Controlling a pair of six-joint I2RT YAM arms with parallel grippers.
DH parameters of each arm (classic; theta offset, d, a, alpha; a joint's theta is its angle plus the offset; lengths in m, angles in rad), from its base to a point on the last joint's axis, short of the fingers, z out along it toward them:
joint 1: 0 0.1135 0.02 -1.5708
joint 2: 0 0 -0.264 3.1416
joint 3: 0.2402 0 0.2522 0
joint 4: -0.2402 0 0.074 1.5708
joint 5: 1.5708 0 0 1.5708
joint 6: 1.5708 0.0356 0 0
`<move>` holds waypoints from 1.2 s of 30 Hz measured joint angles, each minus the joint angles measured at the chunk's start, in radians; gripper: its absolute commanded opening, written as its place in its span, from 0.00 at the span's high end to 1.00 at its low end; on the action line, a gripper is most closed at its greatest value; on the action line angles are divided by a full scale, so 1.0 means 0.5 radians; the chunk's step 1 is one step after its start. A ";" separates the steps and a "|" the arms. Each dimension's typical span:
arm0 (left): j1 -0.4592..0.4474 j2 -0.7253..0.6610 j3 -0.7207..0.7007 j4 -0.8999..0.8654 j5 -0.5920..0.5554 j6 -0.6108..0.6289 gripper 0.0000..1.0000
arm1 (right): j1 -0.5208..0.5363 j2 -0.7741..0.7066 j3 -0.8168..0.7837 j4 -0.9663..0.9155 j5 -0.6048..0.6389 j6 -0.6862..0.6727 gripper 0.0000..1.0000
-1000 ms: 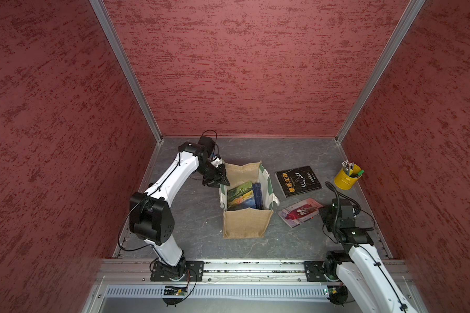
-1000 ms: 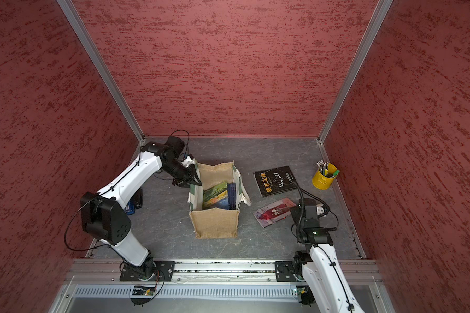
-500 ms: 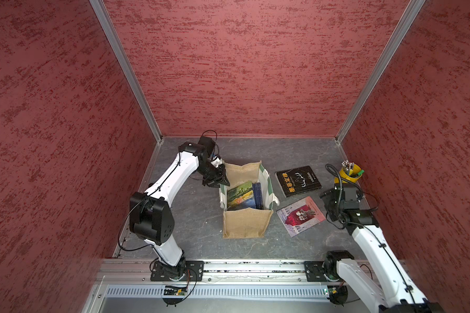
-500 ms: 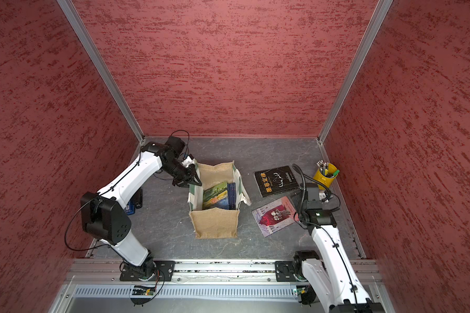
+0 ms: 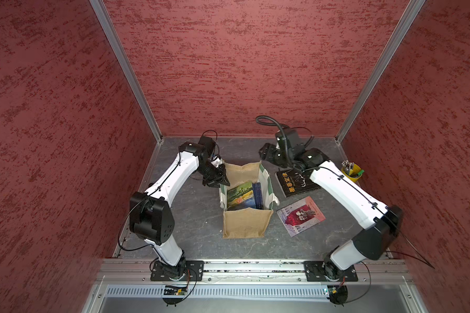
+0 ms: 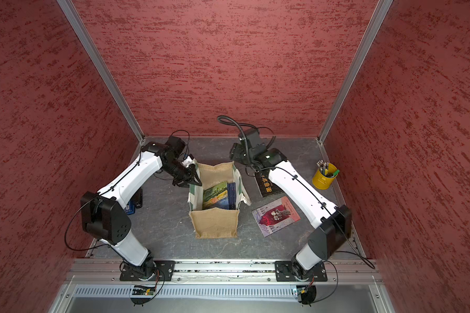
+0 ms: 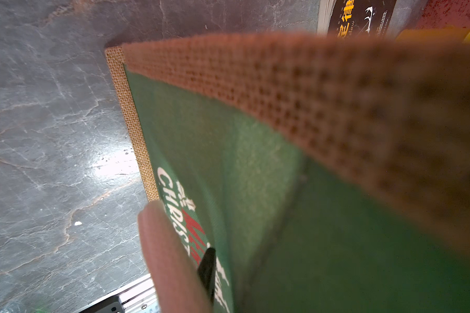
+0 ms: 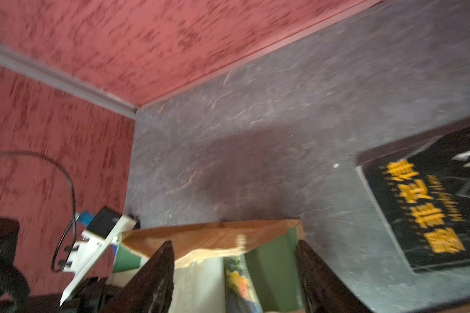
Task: Take out the books from the canvas bag
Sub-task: Pick up the book from the canvas bag.
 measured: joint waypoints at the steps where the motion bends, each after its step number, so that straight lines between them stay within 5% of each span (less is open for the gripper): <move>1: 0.000 0.000 0.000 0.000 -0.001 0.000 0.76 | 0.047 0.057 0.053 -0.026 -0.014 -0.024 0.33; 9: 0.007 0.000 0.000 0.000 -0.001 -0.001 0.76 | 0.375 0.292 0.275 -0.259 -0.133 -0.210 0.37; 27: 0.023 0.000 -0.026 0.008 0.001 0.000 0.76 | 0.369 0.535 -0.261 -0.163 -0.158 -0.053 0.23; 31: 0.024 0.000 -0.026 0.008 0.000 0.000 0.76 | 0.354 0.596 -0.336 0.013 -0.243 -0.066 0.34; 36: 0.031 -0.002 -0.030 0.005 -0.009 0.000 0.76 | 0.335 0.582 -0.514 0.360 -0.415 -0.079 0.71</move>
